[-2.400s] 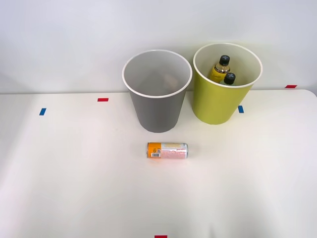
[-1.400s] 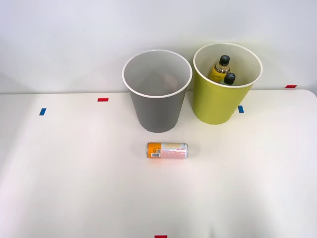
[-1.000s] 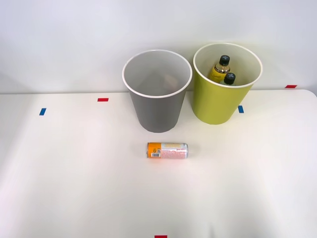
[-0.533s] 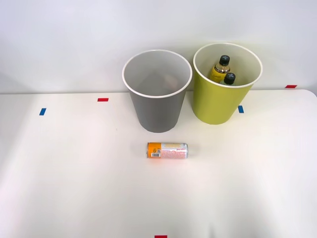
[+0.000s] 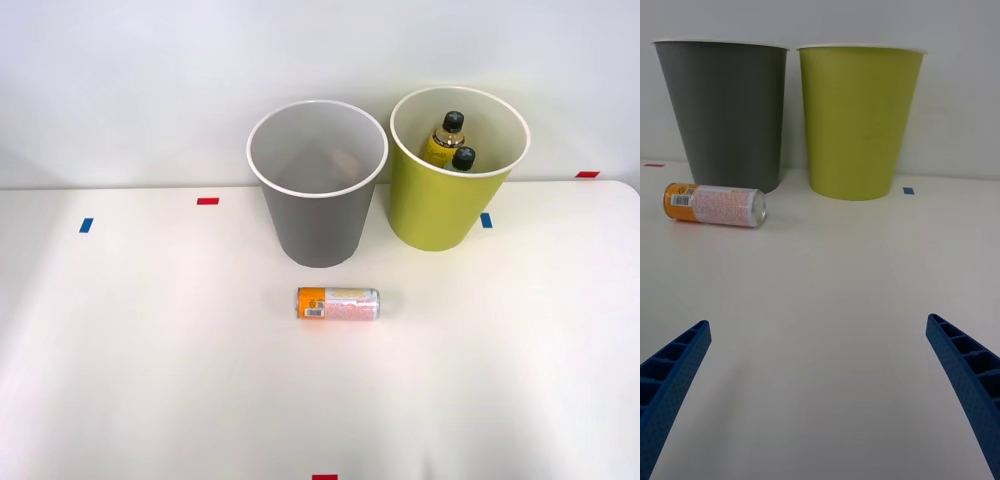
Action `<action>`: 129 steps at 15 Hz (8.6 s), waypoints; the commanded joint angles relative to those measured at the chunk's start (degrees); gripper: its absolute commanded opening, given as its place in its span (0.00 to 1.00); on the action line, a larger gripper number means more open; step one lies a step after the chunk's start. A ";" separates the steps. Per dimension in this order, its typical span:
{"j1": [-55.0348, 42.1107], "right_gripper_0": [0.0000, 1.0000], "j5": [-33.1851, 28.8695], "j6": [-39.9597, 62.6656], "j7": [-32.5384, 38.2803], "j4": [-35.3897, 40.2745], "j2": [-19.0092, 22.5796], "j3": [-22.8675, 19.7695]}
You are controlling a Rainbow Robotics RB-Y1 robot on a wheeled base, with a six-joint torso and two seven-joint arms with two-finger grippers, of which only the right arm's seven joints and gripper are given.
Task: Put cans in the gray bin, plastic bottles in the light green bin
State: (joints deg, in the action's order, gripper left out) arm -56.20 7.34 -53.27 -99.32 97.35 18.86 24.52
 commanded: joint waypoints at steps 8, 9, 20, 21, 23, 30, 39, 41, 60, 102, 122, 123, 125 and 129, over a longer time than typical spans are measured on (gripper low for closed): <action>2.85 1.00 -3.48 29.46 -0.35 22.36 9.36 -0.70; 4.17 1.00 -3.21 34.29 -0.09 25.34 11.29 -0.70; 24.20 1.00 1.62 61.54 4.83 36.77 20.61 2.11; 26.05 1.00 1.80 61.98 4.83 36.86 21.40 2.47; 30.18 1.00 2.06 64.00 4.83 36.95 24.21 3.87; 49.60 1.00 9.09 76.57 4.31 36.95 36.43 12.05; 72.02 1.00 23.94 101.53 0.88 41.08 40.91 20.13; 75.97 1.00 27.55 106.62 0.00 40.81 38.80 20.13; 95.31 1.00 33.09 135.01 -19.78 17.26 13.93 20.31; 96.36 0.53 14.19 137.21 -25.14 -8.05 -6.82 15.74; 77.73 0.18 19.81 124.11 5.98 22.09 -5.67 1.85; 76.50 0.18 20.08 122.27 8.00 24.20 -5.32 1.41; 74.21 0.18 20.43 116.20 13.53 27.01 -4.71 1.24; 74.04 0.17 20.78 103.81 18.46 27.45 -4.35 -0.70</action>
State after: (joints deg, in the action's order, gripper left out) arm 17.86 27.85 53.98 -81.92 124.65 14.46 24.81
